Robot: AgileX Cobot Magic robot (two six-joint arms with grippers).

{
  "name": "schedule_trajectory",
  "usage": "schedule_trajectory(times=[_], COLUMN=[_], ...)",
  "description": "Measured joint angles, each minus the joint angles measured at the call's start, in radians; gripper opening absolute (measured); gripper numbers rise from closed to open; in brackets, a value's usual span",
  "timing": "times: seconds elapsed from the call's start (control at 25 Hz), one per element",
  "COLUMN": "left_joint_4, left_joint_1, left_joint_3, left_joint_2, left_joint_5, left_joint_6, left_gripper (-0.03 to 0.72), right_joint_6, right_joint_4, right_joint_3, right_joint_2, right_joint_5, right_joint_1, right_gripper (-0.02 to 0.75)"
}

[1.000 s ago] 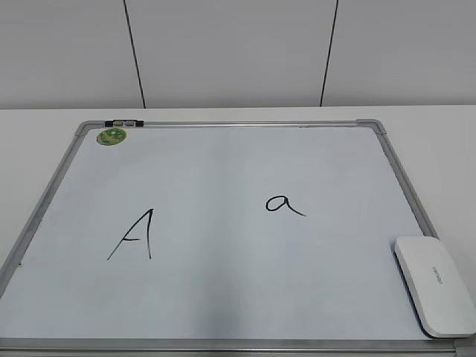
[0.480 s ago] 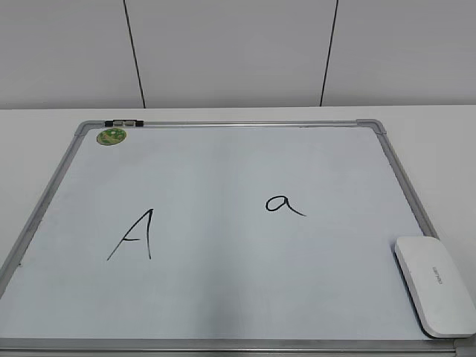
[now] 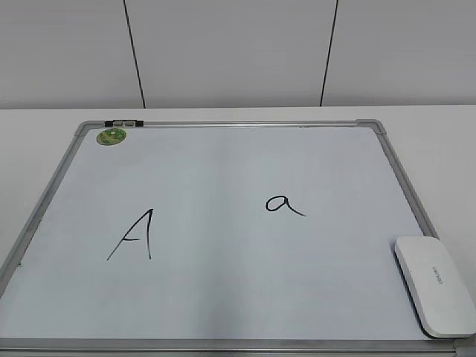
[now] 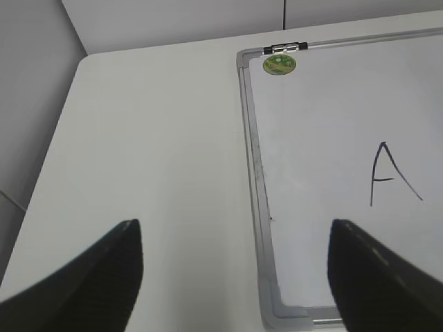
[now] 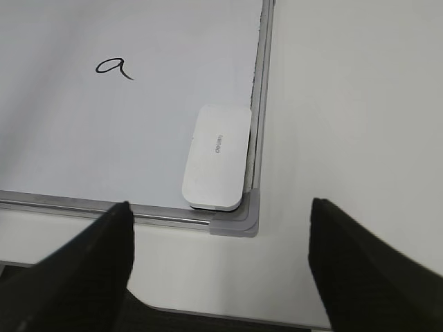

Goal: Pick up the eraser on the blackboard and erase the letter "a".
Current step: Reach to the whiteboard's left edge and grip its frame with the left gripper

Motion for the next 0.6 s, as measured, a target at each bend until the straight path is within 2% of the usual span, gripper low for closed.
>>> schedule_trajectory(times=[0.16,0.32,0.44,0.6], left_joint_4=[-0.002,-0.019,-0.047,-0.101], left_joint_1=[0.000,0.000,0.000,0.000], left_joint_3=[-0.024,-0.113,-0.218,-0.400], left_joint_2=[0.212,0.441,0.620,0.873], left_joint_5=[-0.062,-0.071,-0.035,0.123], left_joint_6=[0.000,0.000,0.005,0.040], left_gripper=[0.620,0.620,0.620,0.620], right_joint_6=[0.000,0.000,0.000,0.000], right_joint_4=[0.000,0.000,0.000,0.000], right_joint_3=[0.000,0.000,0.000,0.000], right_joint_2=[0.000,0.000,0.000,0.000], right_joint_5=[0.000,0.000,0.000,0.000], right_joint_1=[0.000,0.000,0.000,0.000], right_gripper=[0.586,0.586,0.586,0.587])
